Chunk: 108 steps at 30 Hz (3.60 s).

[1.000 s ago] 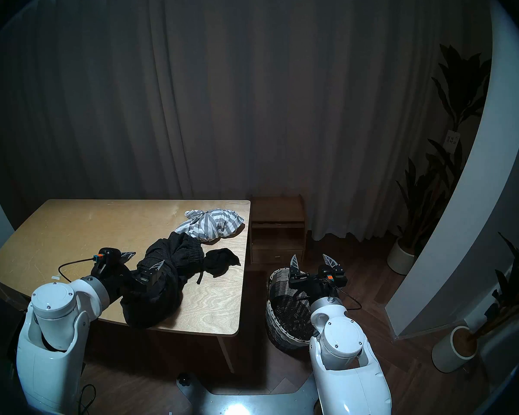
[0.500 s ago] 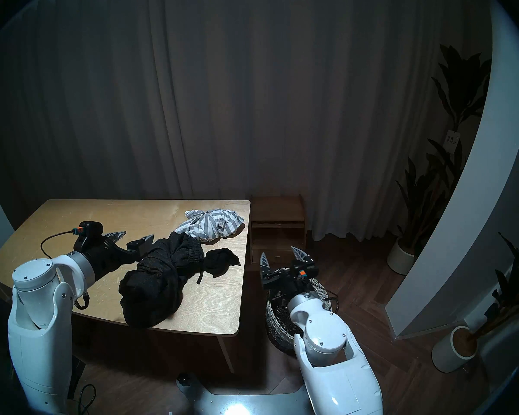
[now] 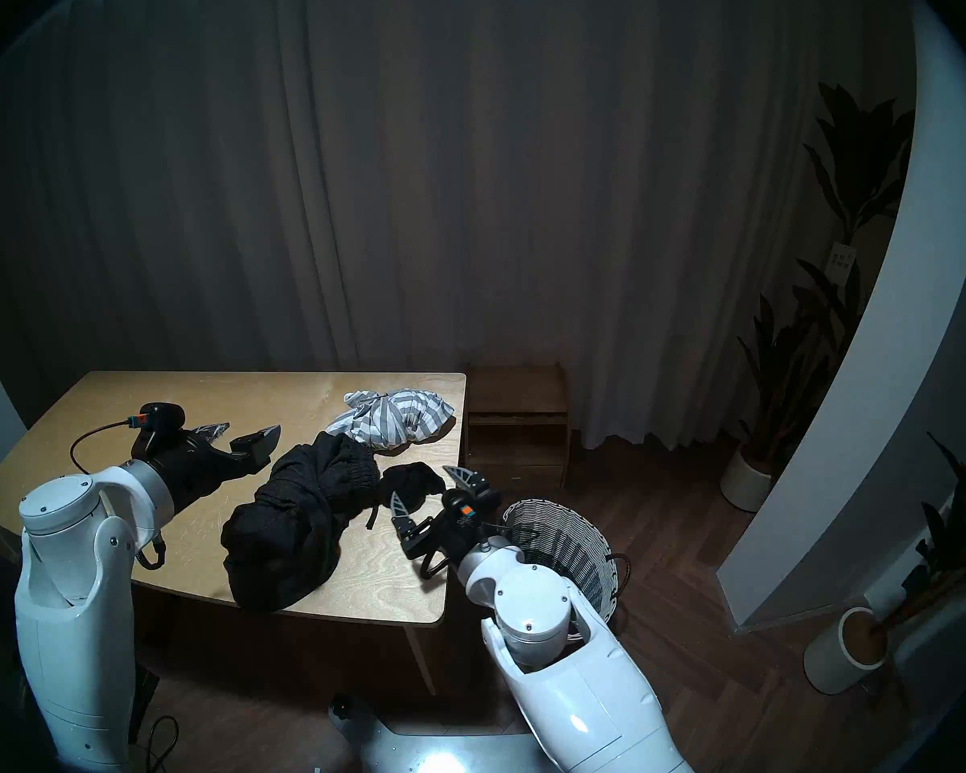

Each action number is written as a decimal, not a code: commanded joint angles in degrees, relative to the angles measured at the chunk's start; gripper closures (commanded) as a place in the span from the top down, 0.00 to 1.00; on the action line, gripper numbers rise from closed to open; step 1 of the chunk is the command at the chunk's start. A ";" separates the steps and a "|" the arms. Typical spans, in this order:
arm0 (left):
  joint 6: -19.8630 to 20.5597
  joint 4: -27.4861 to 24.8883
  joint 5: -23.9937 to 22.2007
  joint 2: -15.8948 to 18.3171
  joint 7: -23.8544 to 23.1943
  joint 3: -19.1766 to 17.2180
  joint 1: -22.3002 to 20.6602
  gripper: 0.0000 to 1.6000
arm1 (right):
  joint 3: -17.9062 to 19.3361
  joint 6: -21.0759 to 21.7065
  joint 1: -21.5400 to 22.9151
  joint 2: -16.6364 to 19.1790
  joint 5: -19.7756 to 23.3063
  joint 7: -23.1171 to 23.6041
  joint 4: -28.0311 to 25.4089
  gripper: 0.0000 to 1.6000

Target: Toss clothes into the laundry hamper

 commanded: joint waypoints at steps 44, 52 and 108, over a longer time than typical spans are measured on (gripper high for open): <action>0.91 -1.45 -2.10 0.85 1.77 0.28 -1.48 1.00 | 3.06 0.38 24.93 -5.61 -9.19 16.51 25.56 0.00; 0.87 -1.44 -2.31 1.00 1.97 0.34 -1.43 1.00 | 7.93 -4.36 17.30 -0.47 -6.29 16.18 17.68 0.00; 0.63 -1.47 -3.78 1.99 3.29 0.64 -1.11 1.00 | 24.98 -3.37 24.56 3.25 -0.38 -1.72 42.71 1.00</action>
